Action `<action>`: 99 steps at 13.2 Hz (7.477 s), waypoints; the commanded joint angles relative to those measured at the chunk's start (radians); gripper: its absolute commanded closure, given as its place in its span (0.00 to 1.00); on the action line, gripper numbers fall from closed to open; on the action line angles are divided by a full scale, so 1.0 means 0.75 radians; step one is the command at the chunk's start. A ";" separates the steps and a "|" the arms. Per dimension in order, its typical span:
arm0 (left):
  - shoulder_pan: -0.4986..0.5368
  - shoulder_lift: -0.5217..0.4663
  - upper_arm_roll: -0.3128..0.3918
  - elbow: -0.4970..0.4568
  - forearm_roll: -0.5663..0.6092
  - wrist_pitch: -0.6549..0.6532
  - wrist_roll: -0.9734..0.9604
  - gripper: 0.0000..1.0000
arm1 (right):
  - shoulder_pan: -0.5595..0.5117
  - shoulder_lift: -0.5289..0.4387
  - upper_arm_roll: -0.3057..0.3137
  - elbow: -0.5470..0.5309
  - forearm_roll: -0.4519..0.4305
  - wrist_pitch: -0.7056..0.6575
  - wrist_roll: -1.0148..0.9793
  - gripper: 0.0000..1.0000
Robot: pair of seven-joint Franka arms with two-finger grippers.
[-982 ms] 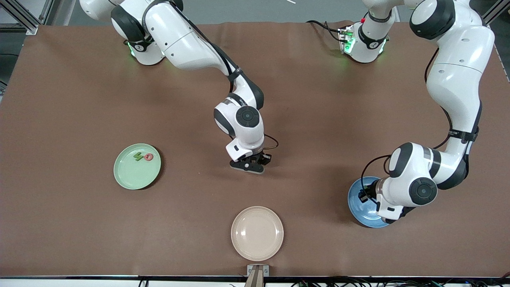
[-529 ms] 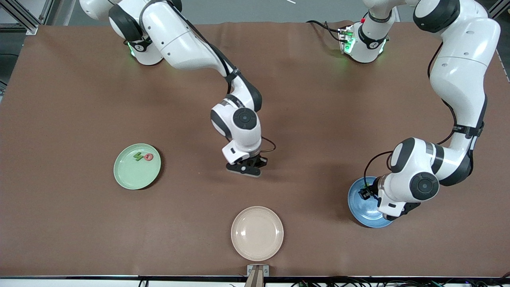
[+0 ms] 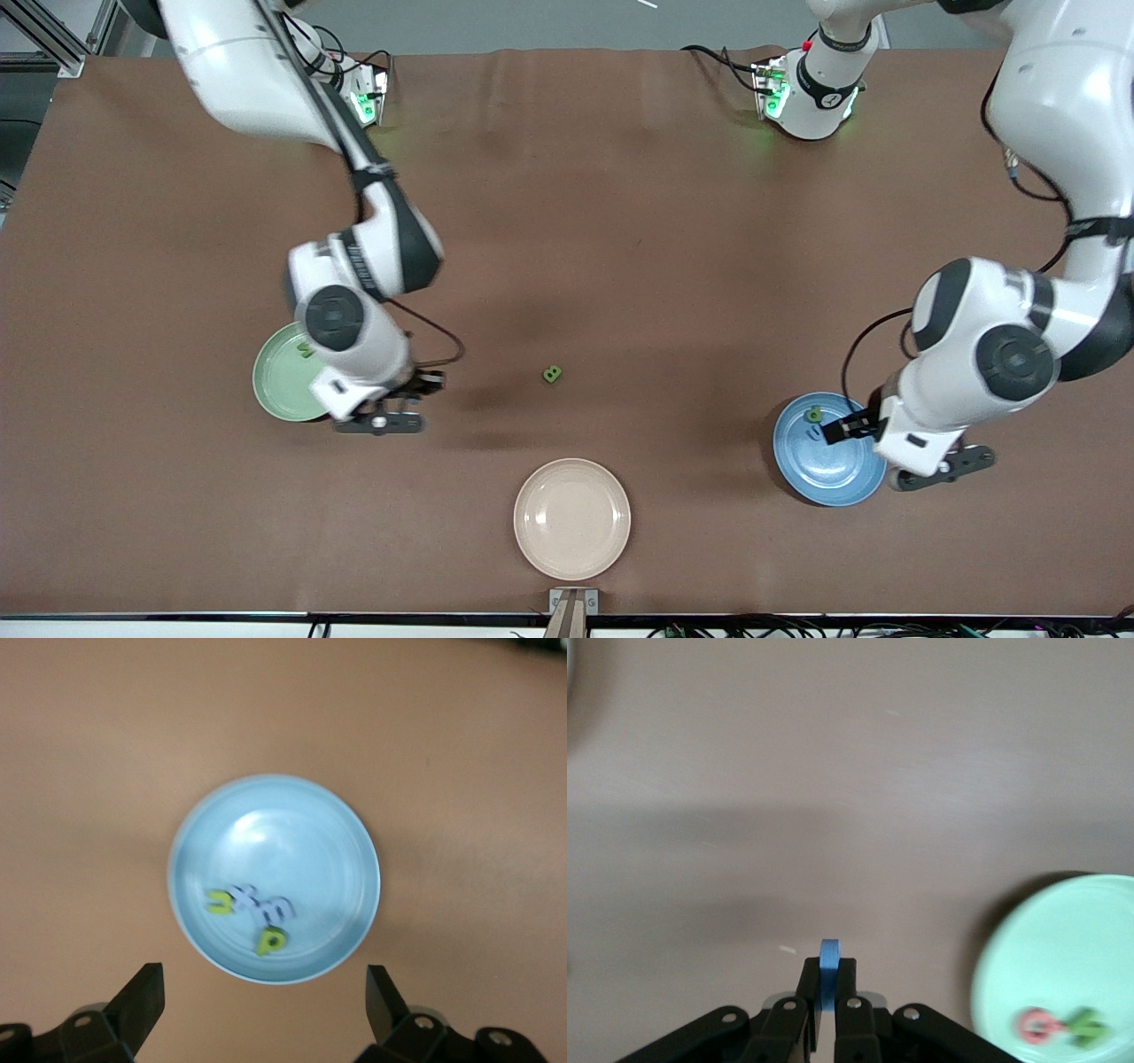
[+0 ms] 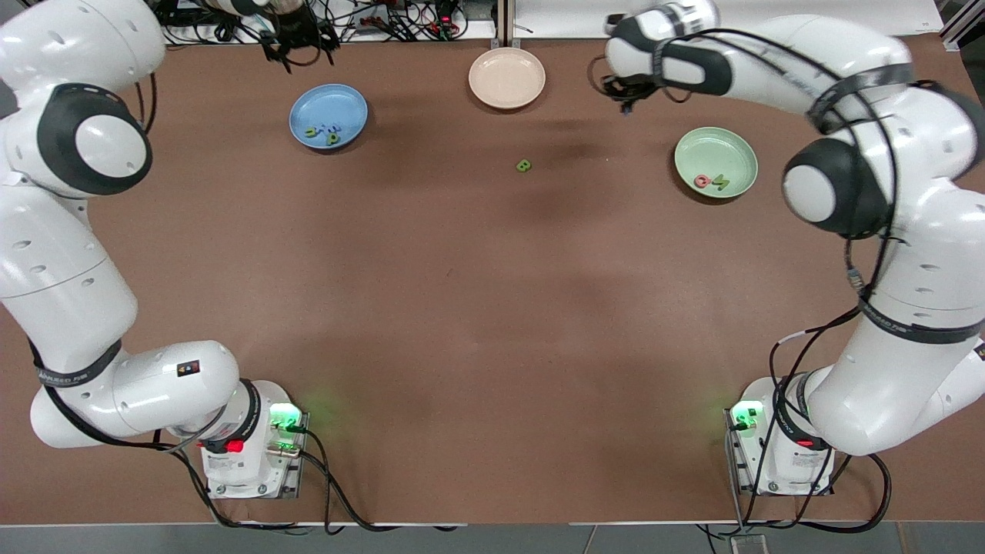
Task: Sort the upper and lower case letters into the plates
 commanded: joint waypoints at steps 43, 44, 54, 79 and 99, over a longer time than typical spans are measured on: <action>-0.315 -0.954 0.516 -0.433 -0.563 -0.423 0.596 0.00 | 0.462 0.552 0.038 0.410 0.016 0.260 1.583 0.44; -0.315 -0.952 0.516 -0.429 -0.565 -0.419 0.596 0.00 | 0.462 0.550 0.038 0.410 0.023 0.258 1.583 0.48; -0.319 -0.924 0.514 -0.407 -0.559 -0.400 0.602 0.00 | 0.285 0.354 0.059 0.349 0.033 -0.050 1.053 1.00; -0.309 -0.932 0.516 -0.405 -0.541 -0.392 0.622 0.00 | -0.476 -0.270 0.059 -0.055 -0.004 -0.453 -0.433 0.00; -0.305 -0.934 0.516 -0.407 -0.541 -0.394 0.624 0.00 | -0.548 -0.609 0.063 -0.023 0.019 -0.714 -0.452 0.00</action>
